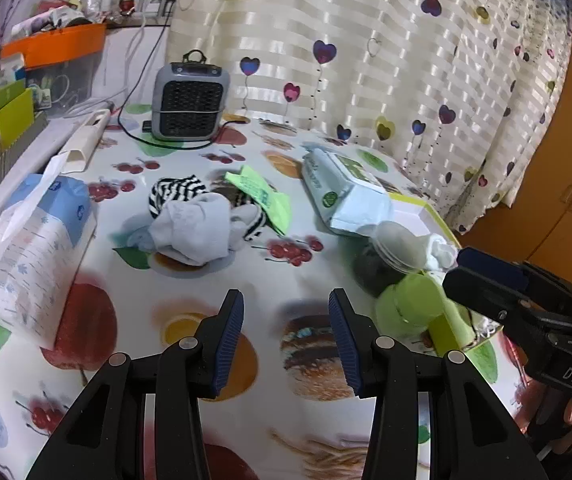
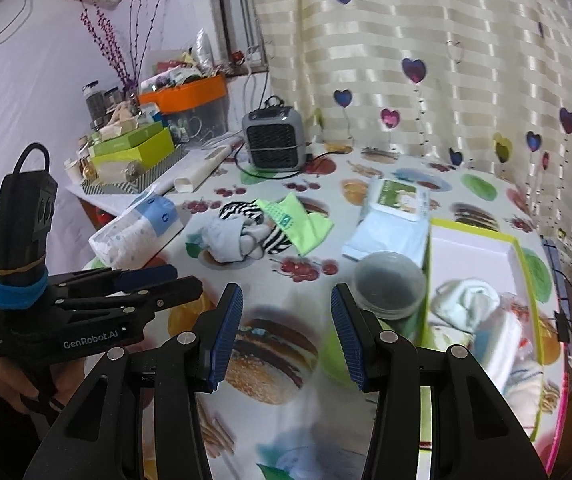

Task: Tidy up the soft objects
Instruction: 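Grasp the green cloth with right tool while left tool approaches the grey sock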

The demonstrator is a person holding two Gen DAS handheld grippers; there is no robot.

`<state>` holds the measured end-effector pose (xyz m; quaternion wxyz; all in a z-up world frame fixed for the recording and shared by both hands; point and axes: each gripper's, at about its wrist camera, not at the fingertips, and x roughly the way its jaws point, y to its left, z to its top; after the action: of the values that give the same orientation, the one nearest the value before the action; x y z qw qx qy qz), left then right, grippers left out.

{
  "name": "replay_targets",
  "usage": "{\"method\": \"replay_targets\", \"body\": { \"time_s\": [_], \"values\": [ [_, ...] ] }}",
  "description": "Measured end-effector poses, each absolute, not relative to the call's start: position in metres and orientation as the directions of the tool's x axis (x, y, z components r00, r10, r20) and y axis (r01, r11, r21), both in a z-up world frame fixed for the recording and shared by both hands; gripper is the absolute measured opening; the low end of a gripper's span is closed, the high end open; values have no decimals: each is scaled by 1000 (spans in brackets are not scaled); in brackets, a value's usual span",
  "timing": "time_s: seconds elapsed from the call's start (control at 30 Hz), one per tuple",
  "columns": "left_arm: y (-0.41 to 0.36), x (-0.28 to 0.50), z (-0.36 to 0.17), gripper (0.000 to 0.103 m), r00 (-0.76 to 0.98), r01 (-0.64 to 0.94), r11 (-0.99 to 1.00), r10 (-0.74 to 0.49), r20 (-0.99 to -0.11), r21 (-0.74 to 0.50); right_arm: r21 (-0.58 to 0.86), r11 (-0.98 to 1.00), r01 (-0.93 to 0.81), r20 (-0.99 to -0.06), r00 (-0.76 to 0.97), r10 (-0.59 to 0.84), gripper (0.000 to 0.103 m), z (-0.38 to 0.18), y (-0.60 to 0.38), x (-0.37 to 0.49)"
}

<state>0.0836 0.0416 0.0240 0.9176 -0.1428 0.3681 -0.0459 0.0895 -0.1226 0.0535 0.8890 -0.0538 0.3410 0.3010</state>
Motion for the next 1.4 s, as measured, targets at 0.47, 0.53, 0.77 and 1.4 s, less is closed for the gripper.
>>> {"method": "replay_targets", "body": {
  "time_s": [0.47, 0.53, 0.77, 1.4],
  "values": [
    [78, 111, 13, 42, 722, -84, 949, -151, -675, -302, 135, 821, -554, -680, 551, 483, 47, 44, -84, 136],
    [82, 115, 12, 42, 724, -88, 949, -148, -674, -303, 135, 822, -553, -687, 545, 480, 47, 42, -79, 144],
    [94, 120, 7, 42, 733, -109, 946, -130, -668, -305, 158, 835, -527, -722, 515, 462, 47, 28, -57, 181],
    [116, 132, -8, 42, 728, -121, 923, -167, -665, -364, 114, 873, -475, -802, 474, 363, 47, -15, 0, 255]
  ]
}}
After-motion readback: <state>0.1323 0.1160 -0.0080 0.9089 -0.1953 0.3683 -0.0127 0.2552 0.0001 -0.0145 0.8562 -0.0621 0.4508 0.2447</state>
